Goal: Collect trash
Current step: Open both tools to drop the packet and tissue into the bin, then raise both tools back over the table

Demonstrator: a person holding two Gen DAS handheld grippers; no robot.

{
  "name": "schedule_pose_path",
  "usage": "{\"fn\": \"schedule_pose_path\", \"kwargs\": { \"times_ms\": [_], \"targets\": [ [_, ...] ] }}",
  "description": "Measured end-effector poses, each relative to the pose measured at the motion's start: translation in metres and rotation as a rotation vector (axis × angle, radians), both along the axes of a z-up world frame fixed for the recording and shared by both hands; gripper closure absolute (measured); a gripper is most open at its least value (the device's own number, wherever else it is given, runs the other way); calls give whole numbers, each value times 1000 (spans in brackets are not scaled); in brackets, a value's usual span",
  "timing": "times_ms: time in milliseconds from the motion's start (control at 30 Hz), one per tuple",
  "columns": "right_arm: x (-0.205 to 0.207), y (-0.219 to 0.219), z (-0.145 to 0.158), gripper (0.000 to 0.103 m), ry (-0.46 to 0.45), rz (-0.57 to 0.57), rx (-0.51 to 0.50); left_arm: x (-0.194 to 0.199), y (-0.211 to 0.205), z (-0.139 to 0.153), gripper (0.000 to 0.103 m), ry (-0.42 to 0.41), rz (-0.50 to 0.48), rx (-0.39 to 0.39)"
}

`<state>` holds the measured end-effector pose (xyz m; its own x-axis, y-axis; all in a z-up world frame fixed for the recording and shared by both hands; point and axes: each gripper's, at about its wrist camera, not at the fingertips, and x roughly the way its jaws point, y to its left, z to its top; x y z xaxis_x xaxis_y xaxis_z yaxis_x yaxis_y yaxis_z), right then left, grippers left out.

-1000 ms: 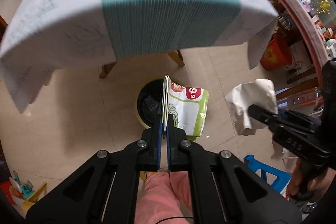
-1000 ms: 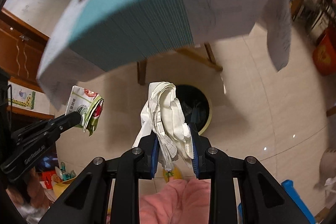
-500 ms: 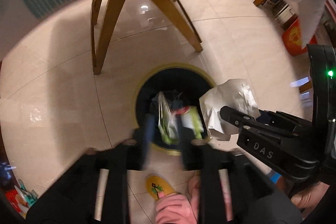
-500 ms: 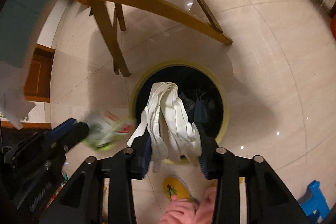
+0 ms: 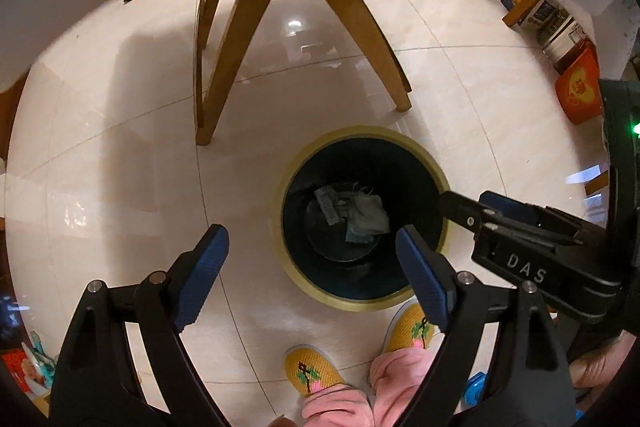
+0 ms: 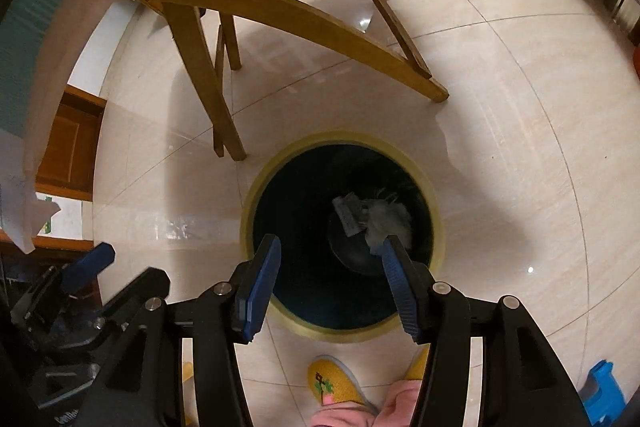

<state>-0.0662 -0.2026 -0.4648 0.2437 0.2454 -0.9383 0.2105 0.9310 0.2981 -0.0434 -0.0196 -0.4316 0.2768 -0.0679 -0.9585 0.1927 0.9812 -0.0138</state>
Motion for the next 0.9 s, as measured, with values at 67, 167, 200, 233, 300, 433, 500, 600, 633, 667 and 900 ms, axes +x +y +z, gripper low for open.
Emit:
{"fn": "schedule_pose_path", "kwargs": {
  "times_ms": [67,167,200,233,300,433,500,600,633,667,900],
  "targets": [
    [-4,0,10,49,-2,3,-1,-1,0,13,19,-2,8,-8],
    [-11,1,28,49,-4,7,-8,-5,6,35,19,-11,31,-22],
    [-13,1,36,49,-4,10,-9,-5,7,44,19,-16,39,-26],
    [-15,2,44,49,-3,13,-10,-6,8,53,19,-20,44,-31],
    [-21,1,64,49,-3,18,-7,-9,12,75,19,-33,56,-39],
    [-30,-1,107,49,-11,27,-5,-13,17,121,19,-46,60,-39],
    [-35,-2,136,49,-19,25,-1,-15,20,147,19,-47,59,-37],
    [-42,0,179,49,-39,28,5,-19,22,186,19,-65,61,-39],
    [-44,1,192,49,-44,30,6,-21,23,197,19,-67,61,-42],
    [-45,2,207,49,-52,34,7,-22,23,209,19,-70,62,-44],
    [-52,12,304,49,-115,96,20,-34,27,291,19,-95,58,-68]
  ]
}}
